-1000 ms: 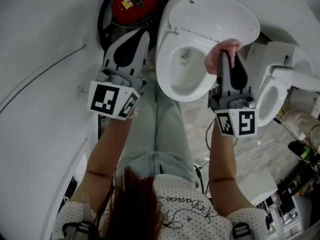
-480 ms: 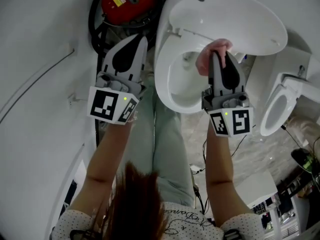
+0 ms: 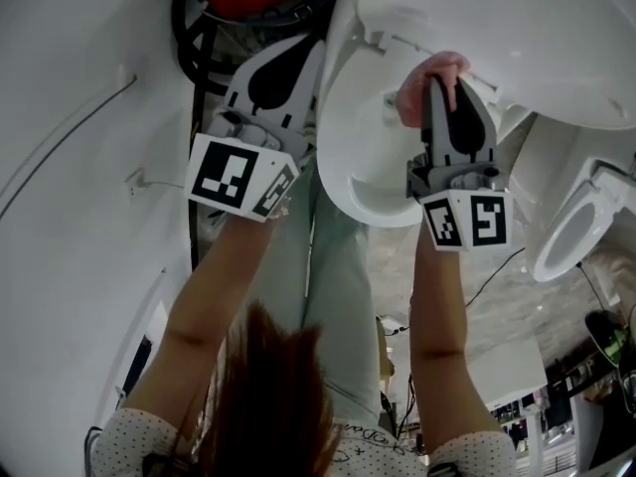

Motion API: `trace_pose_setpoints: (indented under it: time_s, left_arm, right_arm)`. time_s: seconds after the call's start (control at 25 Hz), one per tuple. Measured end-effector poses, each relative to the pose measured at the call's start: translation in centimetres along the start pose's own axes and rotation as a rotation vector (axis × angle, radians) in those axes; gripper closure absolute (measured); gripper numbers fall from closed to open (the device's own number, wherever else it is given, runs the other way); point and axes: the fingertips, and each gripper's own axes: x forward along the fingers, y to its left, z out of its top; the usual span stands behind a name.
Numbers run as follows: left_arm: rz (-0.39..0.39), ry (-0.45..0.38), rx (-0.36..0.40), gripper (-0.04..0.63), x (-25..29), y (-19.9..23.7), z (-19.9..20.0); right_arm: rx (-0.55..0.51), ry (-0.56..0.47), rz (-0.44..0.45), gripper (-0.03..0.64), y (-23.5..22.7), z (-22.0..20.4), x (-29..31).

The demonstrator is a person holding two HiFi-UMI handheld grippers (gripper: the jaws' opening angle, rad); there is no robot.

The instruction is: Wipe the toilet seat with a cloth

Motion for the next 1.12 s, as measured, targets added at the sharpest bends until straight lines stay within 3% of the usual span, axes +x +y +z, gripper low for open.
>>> trace_pose_setpoints:
  time_s: [0.32, 0.68, 0.96, 1.12]
  left_arm:
    - [-0.022, 0.030, 0.008, 0.595, 2.3, 0.8, -3.9]
    - [-0.057, 0.087, 0.000, 0.594, 3.2, 0.0, -6.5]
    - [-0.060, 0.101, 0.000, 0.595, 3.6, 0.3, -7.1]
    - [-0.072, 0.107, 0.001, 0.594, 3.9, 0.4, -7.3]
  right_arm:
    - [-0.012, 0.068, 0.013, 0.529, -1.2, -5.9, 2.4]
    - [-0.128, 0.238, -0.024, 0.532, -3.7, -12.2, 5.6]
    - [-0.183, 0.309, -0.033, 0.532, -3.7, -14.2, 7.8]
    - [-0.332, 0.357, -0.078, 0.546, -4.1, -16.1, 8.0]
